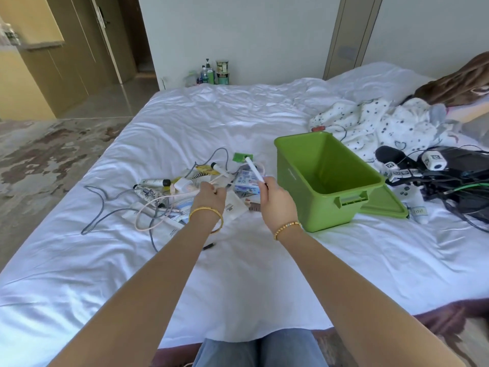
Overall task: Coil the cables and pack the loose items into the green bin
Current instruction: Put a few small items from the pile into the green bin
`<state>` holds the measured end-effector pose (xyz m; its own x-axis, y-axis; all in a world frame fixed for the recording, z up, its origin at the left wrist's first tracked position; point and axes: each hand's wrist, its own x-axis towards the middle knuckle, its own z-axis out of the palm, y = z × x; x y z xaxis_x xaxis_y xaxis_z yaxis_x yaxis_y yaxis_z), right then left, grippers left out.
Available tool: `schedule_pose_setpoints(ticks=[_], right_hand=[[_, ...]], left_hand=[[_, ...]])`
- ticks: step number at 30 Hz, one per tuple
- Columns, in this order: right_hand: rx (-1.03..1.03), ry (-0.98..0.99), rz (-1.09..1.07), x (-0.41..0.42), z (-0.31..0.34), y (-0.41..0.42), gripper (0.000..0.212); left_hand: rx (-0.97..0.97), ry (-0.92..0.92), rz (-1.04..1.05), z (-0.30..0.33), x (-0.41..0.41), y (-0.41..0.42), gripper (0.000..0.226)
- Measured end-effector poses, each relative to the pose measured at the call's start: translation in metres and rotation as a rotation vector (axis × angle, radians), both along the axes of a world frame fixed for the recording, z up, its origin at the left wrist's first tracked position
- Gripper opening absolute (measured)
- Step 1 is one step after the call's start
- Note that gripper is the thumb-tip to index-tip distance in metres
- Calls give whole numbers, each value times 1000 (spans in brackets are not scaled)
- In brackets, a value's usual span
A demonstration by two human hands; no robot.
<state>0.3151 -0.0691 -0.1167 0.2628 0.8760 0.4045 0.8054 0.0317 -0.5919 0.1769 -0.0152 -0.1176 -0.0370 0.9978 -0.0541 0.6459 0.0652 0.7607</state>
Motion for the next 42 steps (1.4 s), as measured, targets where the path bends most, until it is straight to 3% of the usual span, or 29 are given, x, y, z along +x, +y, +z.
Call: schedule_pose_setpoints(ticks=[3,8,11,14,15,17,18,20,25,29,33,38,42], right_hand=[[108,86,-74,24,25,-7,28],[95,112,-206,81,43,-18,33],[104,182,-275,106,48,-24,33],[77,307,-303,123,55,-21,38],[11,342,-289,128,57,-19,41],[-210,344,-232,134,60,-18,50],[-311,296,-202,136,59,-18,51],[-391,144,-194,137,55,-22,48],[-76,-76,-226,115,38,-29,41],[154,-234,-55,72,21,-27,38],[-104,-287,73,33,-19,-9,40],[-525,-250,-132,19,-75,1,66],[-569,-284,-246,13,-94,3,64]], left_hand=[[126,-9,17,30,19,-5,26],[179,174,-172,85,52,-10,42],[224,-12,-176,105,81,-7,44],[61,-298,-256,110,125,-4,41],[-20,-274,-340,109,140,-7,45],[-85,29,-523,100,161,-15,59],[-54,211,-568,93,165,-17,63],[13,391,-586,80,165,-13,57],[107,485,-516,51,121,-7,39],[92,558,-441,27,70,-2,31],[-7,572,-411,3,23,-4,36],[-145,802,-464,-29,-21,-8,48],[-231,877,-437,-53,-50,-7,49]])
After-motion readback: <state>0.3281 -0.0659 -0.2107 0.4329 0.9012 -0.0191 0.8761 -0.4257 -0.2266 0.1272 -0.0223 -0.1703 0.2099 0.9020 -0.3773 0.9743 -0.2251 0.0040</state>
